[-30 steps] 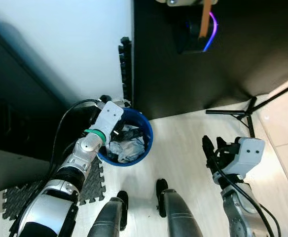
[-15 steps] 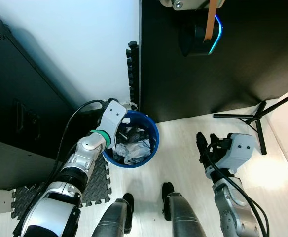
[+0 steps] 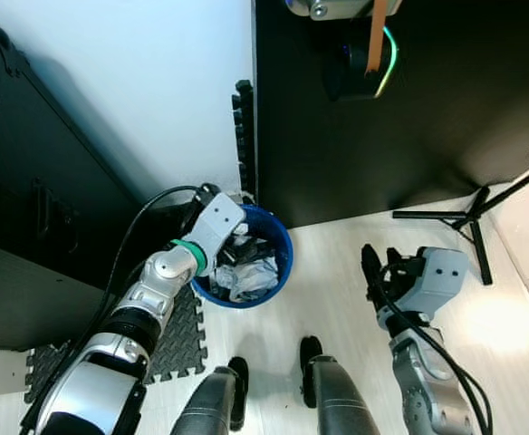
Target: Clean up the room
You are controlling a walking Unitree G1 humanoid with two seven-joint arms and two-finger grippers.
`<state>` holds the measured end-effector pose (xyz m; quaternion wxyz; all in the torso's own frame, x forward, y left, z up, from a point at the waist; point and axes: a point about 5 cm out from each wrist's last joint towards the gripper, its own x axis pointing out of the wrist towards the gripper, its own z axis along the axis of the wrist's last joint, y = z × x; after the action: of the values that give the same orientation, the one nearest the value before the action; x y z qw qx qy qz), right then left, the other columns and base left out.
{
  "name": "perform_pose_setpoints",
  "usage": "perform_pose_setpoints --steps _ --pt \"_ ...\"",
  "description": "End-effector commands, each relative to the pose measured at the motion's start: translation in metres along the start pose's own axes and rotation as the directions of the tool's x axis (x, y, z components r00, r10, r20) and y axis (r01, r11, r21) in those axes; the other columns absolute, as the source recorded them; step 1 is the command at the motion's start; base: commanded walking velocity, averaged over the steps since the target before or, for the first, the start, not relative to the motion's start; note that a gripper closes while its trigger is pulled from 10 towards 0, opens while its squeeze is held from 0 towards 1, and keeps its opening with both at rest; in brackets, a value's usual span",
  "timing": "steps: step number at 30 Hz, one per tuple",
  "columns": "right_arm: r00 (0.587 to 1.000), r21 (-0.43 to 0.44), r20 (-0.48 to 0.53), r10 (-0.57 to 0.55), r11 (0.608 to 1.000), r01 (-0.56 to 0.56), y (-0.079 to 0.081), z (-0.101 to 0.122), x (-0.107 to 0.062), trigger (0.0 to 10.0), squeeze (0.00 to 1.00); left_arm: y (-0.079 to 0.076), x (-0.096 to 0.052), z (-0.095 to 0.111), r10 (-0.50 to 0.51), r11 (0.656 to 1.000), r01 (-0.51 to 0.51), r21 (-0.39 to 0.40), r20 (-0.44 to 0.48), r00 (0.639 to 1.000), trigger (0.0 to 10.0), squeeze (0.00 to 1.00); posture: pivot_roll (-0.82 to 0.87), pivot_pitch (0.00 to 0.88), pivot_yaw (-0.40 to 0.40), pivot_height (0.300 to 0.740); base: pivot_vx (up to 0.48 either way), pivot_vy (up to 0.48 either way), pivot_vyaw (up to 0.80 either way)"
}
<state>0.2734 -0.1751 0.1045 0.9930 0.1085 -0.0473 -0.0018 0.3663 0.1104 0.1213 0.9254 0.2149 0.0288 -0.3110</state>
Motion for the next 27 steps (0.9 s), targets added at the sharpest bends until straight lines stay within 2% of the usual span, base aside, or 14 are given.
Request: perform_pose_setpoints --steps 1,4,10,15,16,17,18,19,21,23,24,25,26,27 --pt "0.999 -0.001 -0.031 -0.015 1.0 0.015 -0.004 -0.008 -0.005 10.0 0.0 -0.008 -0.004 -0.015 -0.026 1.0 0.025 -0.009 -0.041 0.999 0.0 0.0 -0.11 0.29 0.109 0.72 0.0 0.0 0.0" --pt "0.999 -0.003 -0.029 -0.014 1.0 0.013 -0.004 -0.008 -0.005 10.0 0.0 -0.007 -0.006 -0.016 -0.009 1.0 0.008 -0.026 -0.033 0.999 0.0 0.0 -0.11 0.287 0.106 0.72 0.0 0.0 0.0" --pt "1.0 -0.006 -0.028 -0.013 1.0 0.013 -0.005 -0.008 -0.005 10.0 0.0 -0.004 -0.01 -0.019 0.014 1.0 -0.015 -0.01 -0.031 0.999 0.0 0.0 -0.11 0.285 0.104 0.72 0.0 0.0 0.0" --pt "1.0 -0.006 -0.027 -0.011 1.0 0.011 -0.005 -0.009 -0.004 10.0 0.0 0.007 -0.012 -0.026 0.151 0.987 -0.144 0.074 -0.105 0.983 0.0 0.0 -0.11 0.285 0.103 0.72 0.0 0.0 0.0" --pt "1.0 -0.006 -0.027 -0.011 1.0 0.01 -0.005 -0.009 -0.004 10.0 0.0 0.009 -0.012 -0.027 0.164 0.985 -0.157 0.066 -0.107 0.981 10.0 0.65 -0.11 0.29 0.1 0.72 0.0 0.0 0.0" --pt "1.0 -0.006 -0.027 -0.011 1.0 0.01 -0.005 -0.009 -0.004 10.0 0.0 0.009 -0.012 -0.027 0.164 0.985 -0.157 0.066 -0.107 0.981 10.0 0.65 -0.11 0.29 0.1 0.72 0.0 0.0 0.0" --pt "1.0 -0.007 -0.027 -0.01 1.0 0.01 -0.005 -0.009 -0.004 10.0 0.0 0.011 -0.013 -0.027 0.179 0.984 -0.177 0.035 -0.101 0.979 10.0 1.0 -0.11 0.29 0.1 0.72 0.0 0.0 0.0" --pt "1.0 -0.007 -0.027 -0.01 1.0 0.01 -0.005 -0.009 -0.004 10.0 0.0 0.011 -0.013 -0.027 0.179 0.984 -0.177 0.035 -0.101 0.979 10.0 1.0 -0.11 0.29 0.1 0.72 0.0 0.0 0.0" --pt "1.0 -0.008 -0.028 -0.009 1.0 0.009 -0.005 -0.009 -0.004 10.0 0.0 0.016 -0.014 -0.026 0.205 0.977 -0.21 -0.04 -0.094 0.974 10.0 1.0 -0.11 0.291 0.098 0.72 0.0 0.0 0.0" --pt "1.0 -0.009 -0.029 -0.009 1.0 0.009 -0.005 -0.009 -0.004 10.0 0.0 0.025 -0.013 -0.023 0.28 0.933 -0.295 -0.206 -0.097 0.955 10.0 1.0 -0.11 0.293 0.098 0.72 0.0 0.0 0.0" --pt "1.0 -0.009 -0.029 -0.009 1.0 0.009 -0.005 -0.009 -0.004 10.0 0.0 0.025 -0.013 -0.023 0.28 0.933 -0.295 -0.206 -0.097 0.955 10.0 1.0 -0.11 0.293 0.098 0.72 0.0 0.0 0.0" --pt "1.0 -0.009 -0.028 -0.009 1.0 0.009 -0.006 -0.009 -0.004 10.0 0.0 0.023 -0.011 -0.023 0.243 0.933 -0.264 -0.243 -0.115 0.963 10.0 1.0 -0.11 0.294 0.096 0.72 0.0 0.0 0.0" --pt "1.0 -0.009 -0.028 -0.009 1.0 0.009 -0.005 -0.009 -0.004 10.0 0.0 0.017 -0.009 -0.022 0.16 0.964 -0.18 -0.197 -0.112 0.981 10.0 1.0 -0.12 0.298 0.096 0.72 0.0 0.0 0.0" --pt "1.0 -0.009 -0.028 -0.009 1.0 0.009 -0.005 -0.009 -0.004 10.0 0.0 0.017 -0.009 -0.022 0.16 0.964 -0.18 -0.197 -0.112 0.981 10.0 1.0 -0.12 0.298 0.096 0.72 0.0 0.0 0.0"
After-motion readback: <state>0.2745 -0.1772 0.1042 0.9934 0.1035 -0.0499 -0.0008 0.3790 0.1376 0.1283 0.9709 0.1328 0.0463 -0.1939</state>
